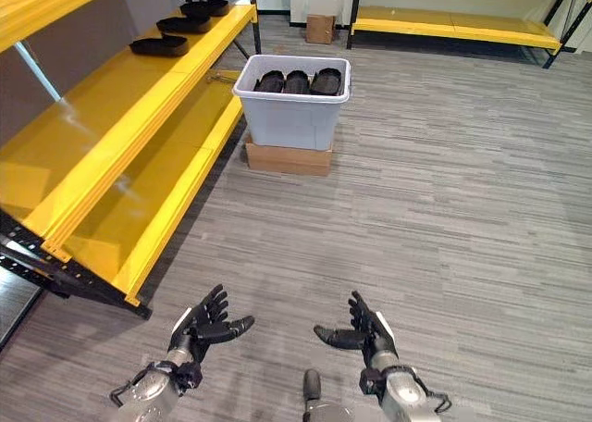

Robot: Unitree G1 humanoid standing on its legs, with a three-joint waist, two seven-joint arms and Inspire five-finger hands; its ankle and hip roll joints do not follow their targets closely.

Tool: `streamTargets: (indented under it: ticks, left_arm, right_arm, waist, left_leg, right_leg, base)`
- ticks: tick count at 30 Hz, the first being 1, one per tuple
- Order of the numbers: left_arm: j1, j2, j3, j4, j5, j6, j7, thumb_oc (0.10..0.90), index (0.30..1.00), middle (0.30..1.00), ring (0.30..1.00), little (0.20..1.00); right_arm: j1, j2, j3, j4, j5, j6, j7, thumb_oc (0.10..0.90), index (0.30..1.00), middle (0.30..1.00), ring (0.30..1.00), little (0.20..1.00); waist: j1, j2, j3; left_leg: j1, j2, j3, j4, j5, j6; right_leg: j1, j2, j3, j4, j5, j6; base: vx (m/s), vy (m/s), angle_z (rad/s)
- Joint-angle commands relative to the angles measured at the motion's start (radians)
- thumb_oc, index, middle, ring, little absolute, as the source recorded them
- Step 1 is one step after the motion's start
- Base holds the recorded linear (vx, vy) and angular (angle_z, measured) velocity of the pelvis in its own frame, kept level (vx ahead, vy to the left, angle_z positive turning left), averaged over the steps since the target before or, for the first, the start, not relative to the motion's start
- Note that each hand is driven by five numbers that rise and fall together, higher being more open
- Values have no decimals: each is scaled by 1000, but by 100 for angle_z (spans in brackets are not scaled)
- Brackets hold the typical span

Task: Move parts from the plastic box to the shelf.

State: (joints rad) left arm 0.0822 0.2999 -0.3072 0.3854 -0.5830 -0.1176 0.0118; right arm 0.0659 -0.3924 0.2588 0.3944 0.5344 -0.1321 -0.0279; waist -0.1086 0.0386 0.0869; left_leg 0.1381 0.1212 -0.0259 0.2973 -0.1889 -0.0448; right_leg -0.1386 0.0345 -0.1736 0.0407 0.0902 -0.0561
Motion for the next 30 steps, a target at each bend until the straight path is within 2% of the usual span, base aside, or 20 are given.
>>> streamTargets:
  ticks: [1,2,3,5,7,8,9,11,12,13,16,18,22,23,24,25,26,27,28,30]
  left_arm:
    - [-82,48,11,-94,-10,-87,-6,900,1000,1000,1000,1000]
    - [-83,50,11,-103,-16,-90,-4,900,1000,1000,1000,1000]
    - [-83,51,11,-103,-16,-90,-4,900,1000,1000,1000,1000]
    - [-86,48,19,-107,-8,-95,15,900,1000,1000,1000,1000]
    - [-77,48,27,-110,-20,-98,22,900,1000,1000,1000,1000]
    - [-76,47,27,-107,-18,-101,22,900,1000,1000,1000,1000]
    - [-69,47,25,-97,-11,-105,23,900,1000,1000,1000,1000]
    - [-69,46,27,-89,-2,-110,25,900,1000,1000,1000,1000]
    - [-69,45,27,-89,-2,-111,25,900,1000,1000,1000,1000]
    - [-81,46,29,-86,5,-115,29,900,1000,1000,1000,1000]
    - [-81,45,34,-99,-2,-120,28,900,1000,1000,1000,1000]
    - [-98,42,30,-86,1,-127,37,900,1000,1000,1000,1000]
    - [-136,60,27,-90,-8,-136,57,900,1000,1000,1000,1000]
    - [-162,80,28,-90,13,-139,67,900,1000,1000,1000,1000]
    - [-169,82,28,-88,15,-142,72,900,1000,1000,1000,1000]
    - [-178,82,21,-90,13,-143,85,900,1000,1000,1000,1000]
    - [-182,87,21,-94,20,-142,93,900,1000,1000,1000,1000]
    - [-183,90,23,-104,25,-142,100,900,1000,1000,1000,1000]
    - [-183,90,23,-104,25,-142,100,900,1000,1000,1000,1000]
    - [-187,93,23,-102,44,-138,102,900,1000,1000,1000,1000]
  right_arm:
    - [-26,-17,-35,-84,37,-95,-5,900,1000,1000,1000,1000]
    - [-32,-22,-36,-84,30,-98,-8,900,1000,1000,1000,1000]
    - [-32,-22,-37,-84,30,-98,-8,900,1000,1000,1000,1000]
    - [-65,-29,-40,-66,20,-104,-33,900,1000,1000,1000,1000]
    - [-75,-35,-41,-75,20,-108,-46,900,1000,1000,1000,1000]
    - [-76,-38,-42,-75,19,-112,-48,900,1000,1000,1000,1000]
    - [-73,-34,-39,-69,14,-116,-51,900,1000,1000,1000,1000]
    - [-67,-32,-35,-63,1,-120,-54,900,1000,1000,1000,1000]
    - [-67,-32,-35,-63,1,-120,-54,900,1000,1000,1000,1000]
    - [-68,-31,-30,-62,-14,-120,-61,900,1000,1000,1000,1000]
    - [-74,-28,-20,-69,-16,-116,-50,900,1000,1000,1000,1000]
    - [-88,-12,-5,-63,-19,-115,-50,900,1000,1000,1000,1000]
    - [-137,9,23,-58,-6,-110,-47,900,1000,1000,1000,1000]
    - [-161,28,34,-44,-4,-104,-46,900,1000,1000,1000,1000]
    - [-167,34,39,-47,-2,-104,-48,900,1000,1000,1000,1000]
    - [-171,60,33,-34,56,-114,-47,900,1000,1000,1000,1000]
    - [-172,75,40,-39,78,-104,-40,900,1000,1000,1000,1000]
    - [-171,77,45,-51,66,-101,-39,900,1000,1000,1000,1000]
    - [-171,77,45,-51,66,-101,-39,900,1000,1000,1000,1000]
    - [-176,72,56,-73,14,-94,-37,900,1000,1000,1000,1000]
  waist:
    - [-3,-53,-22]
    - [15,-70,0]
    - [14,-68,2]
    - [59,-102,51]
    - [83,-130,72]
    - [91,-132,81]
    - [102,-139,85]
    - [118,-111,78]
    - [117,-111,77]
    - [128,-94,73]
    - [129,-88,58]
    - [134,-75,41]
    - [153,-99,16]
    - [167,-121,11]
    - [170,-129,11]
    - [174,-136,6]
    - [167,-132,21]
    - [157,-123,34]
    - [158,-121,31]
    - [132,-95,57]
  left_leg:
    - [-34,35,49,298,293,-20]
    - [-88,17,34,394,291,-11]
    - [-92,20,31,402,287,-11]
    - [-259,-19,57,467,193,26]
    - [-374,-20,92,385,147,42]
    - [-401,-11,104,304,145,40]
    - [-420,-10,109,55,184,28]
    - [-419,-10,78,-290,322,-6]
    - [-414,-11,78,-301,329,-6]
    - [-426,-15,57,-385,362,-26]
    - [-408,-8,42,-385,364,-32]
    - [-414,-4,45,-385,406,-41]
    - [-375,-30,72,-377,377,-3]
    - [-393,-58,97,-316,327,30]
    - [-388,-70,102,-299,307,41]
    - [-392,-85,107,-273,281,58]
    - [-360,-105,100,-269,246,84]
    - [-341,-117,101,-269,235,95]
    - [-344,-115,101,-269,236,95]
    - [-288,-125,99,-284,210,111]
  right_leg:
    - [7,10,58,-16,-1,62]
    - [37,7,62,-26,-13,53]
    - [38,9,60,-26,-13,52]
    - [103,-8,92,-51,-29,51]
    - [141,-28,113,-73,-29,62]
    - [157,-32,119,-81,-33,68]
    - [181,-41,134,-92,-49,81]
    - [233,-19,142,-114,-72,92]
    - [233,-19,142,-114,-72,92]
    - [265,-9,153,-126,-84,99]
    - [294,-14,189,-128,-112,106]
    - [309,-26,184,-128,-132,110]
    - [326,-74,200,-81,-160,133]
    - [309,-114,200,2,-146,157]
    - [293,-128,195,44,-123,168]
    - [258,-135,202,129,-68,187]
    - [167,-127,217,295,26,210]
    - [131,-121,211,380,94,227]
    - [128,-119,211,379,97,226]
    - [60,-93,179,511,118,230]
  base:
    - [312,-276,-13]
    - [133,-142,-14]
    - [208,-138,-22]
    - [221,-88,-26]
    - [197,13,-28]
    - [295,115,-25]
    - [343,158,-29]
    - [347,165,-7]
    - [311,174,7]
    - [172,105,-2]
    - [251,166,-32]
    - [304,236,-77]
    - [283,224,-26]
    - [354,324,-46]
    - [342,333,-51]
    - [267,316,-29]
    - [270,365,-22]
    - [167,254,2]
    - [123,207,13]
    - [187,250,32]
